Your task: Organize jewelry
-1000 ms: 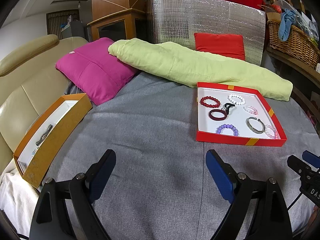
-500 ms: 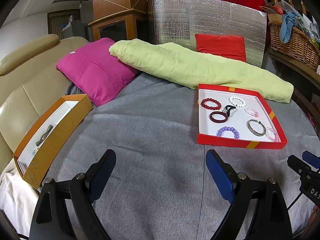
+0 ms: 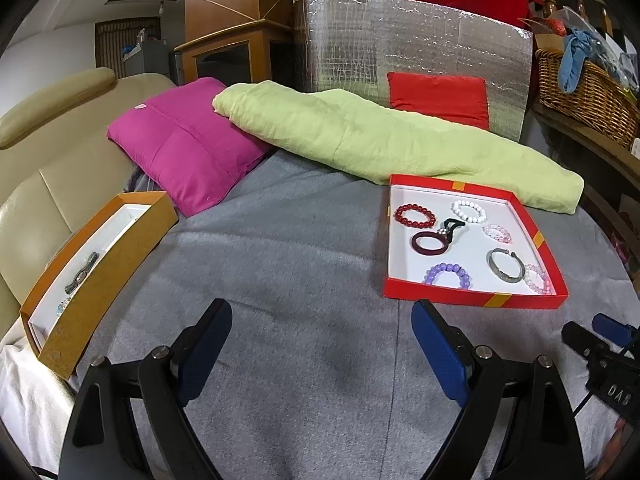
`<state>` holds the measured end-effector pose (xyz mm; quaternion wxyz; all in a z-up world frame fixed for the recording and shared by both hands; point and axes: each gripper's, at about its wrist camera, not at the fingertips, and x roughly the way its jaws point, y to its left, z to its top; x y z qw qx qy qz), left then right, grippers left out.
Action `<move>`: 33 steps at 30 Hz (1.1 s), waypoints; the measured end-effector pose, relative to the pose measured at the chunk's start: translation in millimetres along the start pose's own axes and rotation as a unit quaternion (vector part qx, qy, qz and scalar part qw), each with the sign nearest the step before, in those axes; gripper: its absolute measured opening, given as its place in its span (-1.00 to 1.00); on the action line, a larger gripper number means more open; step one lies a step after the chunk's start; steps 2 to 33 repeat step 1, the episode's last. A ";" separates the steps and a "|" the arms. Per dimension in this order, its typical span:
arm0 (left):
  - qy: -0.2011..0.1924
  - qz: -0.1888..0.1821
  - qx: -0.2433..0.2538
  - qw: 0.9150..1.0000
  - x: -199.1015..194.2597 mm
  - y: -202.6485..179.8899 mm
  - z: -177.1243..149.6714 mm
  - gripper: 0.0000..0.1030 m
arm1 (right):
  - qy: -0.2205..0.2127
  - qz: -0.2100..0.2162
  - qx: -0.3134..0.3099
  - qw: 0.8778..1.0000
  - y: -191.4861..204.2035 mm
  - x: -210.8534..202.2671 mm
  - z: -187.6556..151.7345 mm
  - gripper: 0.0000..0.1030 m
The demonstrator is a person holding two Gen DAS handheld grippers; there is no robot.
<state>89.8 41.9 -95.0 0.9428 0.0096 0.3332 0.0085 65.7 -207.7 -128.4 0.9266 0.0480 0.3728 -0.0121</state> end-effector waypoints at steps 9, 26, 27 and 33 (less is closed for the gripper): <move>0.002 0.003 0.001 1.000 0.8 -1.3 1.5 0.77 | 0.000 -0.002 0.004 1.000 -5.8 -0.4 1.8 0.33; 0.002 0.003 0.001 1.000 0.8 -1.3 1.5 0.77 | 0.000 -0.002 0.004 1.000 -5.8 -0.4 1.8 0.33; 0.002 0.003 0.001 1.000 0.8 -1.3 1.5 0.77 | 0.000 -0.002 0.004 1.000 -5.8 -0.4 1.8 0.33; 0.002 0.003 0.001 1.000 0.8 -1.3 1.5 0.77 | 0.000 -0.002 0.004 1.000 -5.8 -0.4 1.8 0.33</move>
